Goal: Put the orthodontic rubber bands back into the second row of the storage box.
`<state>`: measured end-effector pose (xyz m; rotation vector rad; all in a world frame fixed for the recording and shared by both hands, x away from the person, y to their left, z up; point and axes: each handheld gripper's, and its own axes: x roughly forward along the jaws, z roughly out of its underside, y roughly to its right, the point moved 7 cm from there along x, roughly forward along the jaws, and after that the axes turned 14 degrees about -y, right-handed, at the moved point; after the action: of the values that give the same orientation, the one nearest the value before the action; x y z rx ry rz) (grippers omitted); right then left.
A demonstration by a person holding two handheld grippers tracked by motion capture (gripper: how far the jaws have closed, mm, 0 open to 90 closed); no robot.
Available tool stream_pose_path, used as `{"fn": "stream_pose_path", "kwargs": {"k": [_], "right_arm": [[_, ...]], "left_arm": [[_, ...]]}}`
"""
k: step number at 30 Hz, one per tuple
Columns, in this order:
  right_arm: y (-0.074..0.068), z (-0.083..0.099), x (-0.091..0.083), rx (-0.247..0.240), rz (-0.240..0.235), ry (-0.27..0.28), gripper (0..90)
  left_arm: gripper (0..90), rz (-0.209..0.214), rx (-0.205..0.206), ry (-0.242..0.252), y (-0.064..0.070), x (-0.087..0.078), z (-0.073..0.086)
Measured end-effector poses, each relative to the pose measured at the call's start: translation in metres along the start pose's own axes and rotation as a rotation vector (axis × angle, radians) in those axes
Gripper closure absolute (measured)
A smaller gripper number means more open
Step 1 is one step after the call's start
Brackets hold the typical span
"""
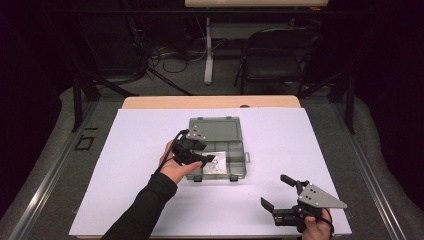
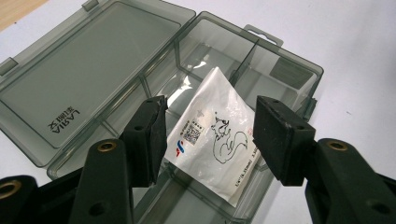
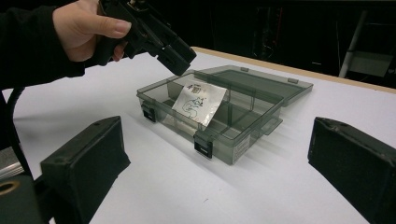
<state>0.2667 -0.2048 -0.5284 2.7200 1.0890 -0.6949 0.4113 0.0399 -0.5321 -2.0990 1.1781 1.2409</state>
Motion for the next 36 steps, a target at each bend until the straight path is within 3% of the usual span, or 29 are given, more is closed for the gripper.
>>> {"fn": "stream_pose_path", "kwargs": {"k": [2,13,20,25,28,32,35,36], "right_arm": [[0.000,-0.002,0.001,0.003,-0.003,0.027,3.4],[0.000,-0.001,0.001,0.005,-0.005,0.020,3.4],[0.001,-0.001,0.000,0.001,-0.005,0.017,3.4],[0.000,-0.001,0.001,0.000,-0.006,0.016,3.4],[0.000,-0.001,0.001,0.002,-0.004,0.019,3.4],[0.001,-0.001,0.001,0.003,-0.003,0.022,3.4],[0.000,0.000,0.001,-0.004,-0.006,0.000,3.4],[0.000,-0.001,0.002,0.001,-0.005,0.021,3.4]], "left_arm": [[45.0,-0.002,-0.001,0.001,-0.001,-0.001,0.000],[45.3,-0.010,-0.016,0.019,-0.005,-0.006,0.001],[44.3,-0.012,-0.049,0.055,-0.009,-0.013,0.000],[34.6,-0.008,-0.072,0.070,-0.010,-0.018,0.001],[27.0,-0.038,-0.076,0.070,-0.011,-0.019,0.002],[26.0,-0.022,-0.093,0.106,-0.011,-0.023,0.002],[18.9,-0.029,-0.088,0.106,-0.011,-0.025,0.002],[17.9,-0.022,-0.095,0.112,-0.010,-0.025,0.002]]}}
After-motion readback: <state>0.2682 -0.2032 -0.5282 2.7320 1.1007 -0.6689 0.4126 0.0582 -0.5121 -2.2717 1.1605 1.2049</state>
